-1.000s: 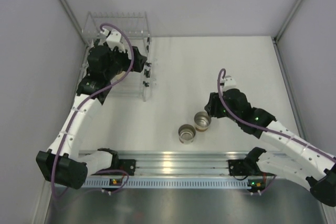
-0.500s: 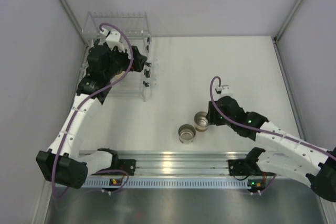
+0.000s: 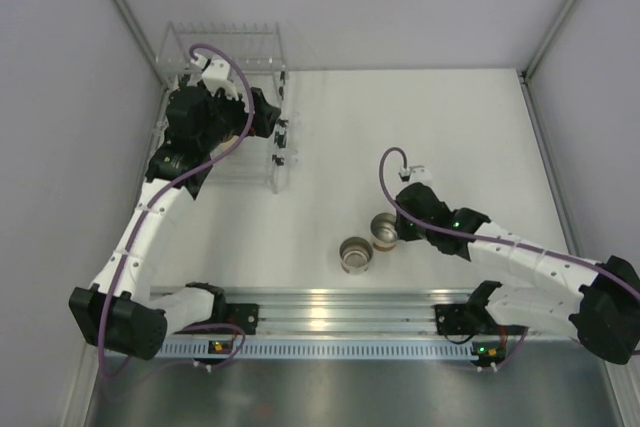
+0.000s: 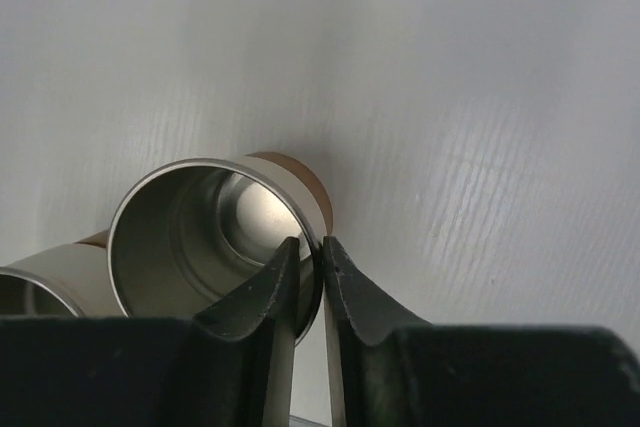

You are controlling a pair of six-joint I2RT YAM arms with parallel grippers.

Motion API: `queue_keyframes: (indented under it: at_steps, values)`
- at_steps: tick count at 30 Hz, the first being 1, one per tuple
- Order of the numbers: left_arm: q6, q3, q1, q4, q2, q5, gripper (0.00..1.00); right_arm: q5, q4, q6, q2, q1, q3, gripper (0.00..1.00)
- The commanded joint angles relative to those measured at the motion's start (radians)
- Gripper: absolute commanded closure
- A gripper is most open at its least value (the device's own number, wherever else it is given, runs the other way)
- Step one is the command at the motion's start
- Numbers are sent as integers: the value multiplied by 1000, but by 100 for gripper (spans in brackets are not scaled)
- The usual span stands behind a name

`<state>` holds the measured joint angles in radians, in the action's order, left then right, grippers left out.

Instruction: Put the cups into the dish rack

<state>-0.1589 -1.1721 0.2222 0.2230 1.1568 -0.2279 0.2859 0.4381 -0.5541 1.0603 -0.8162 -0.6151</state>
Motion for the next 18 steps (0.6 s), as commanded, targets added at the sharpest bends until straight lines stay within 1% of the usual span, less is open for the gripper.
queue_keyframes:
  at_steps: [1,2,3,4,8,12,15,18]
  values:
    - [-2,0,-7,-67,4,-10,2,9,-70,-3,13,-17,-15,86]
    - [-2,0,-7,-67,3,-11,2,13,-62,-1,15,-17,-17,90]
    - [-2,0,-7,-67,4,-11,2,21,-58,-3,17,-17,-21,98]
    - [-2,0,-7,-68,4,-11,2,28,-50,-4,15,-17,-25,100]
    - [-4,-1,-7,-65,9,-13,2,77,13,-4,-9,-17,-46,100]
    - [-7,-3,-7,-65,9,-7,2,177,105,31,-57,-15,-119,100]
    - [-8,-3,-7,-65,9,-1,2,200,125,66,-71,-5,-169,100]
    - [-8,-4,-9,-60,9,4,2,184,114,91,-72,29,-189,100]
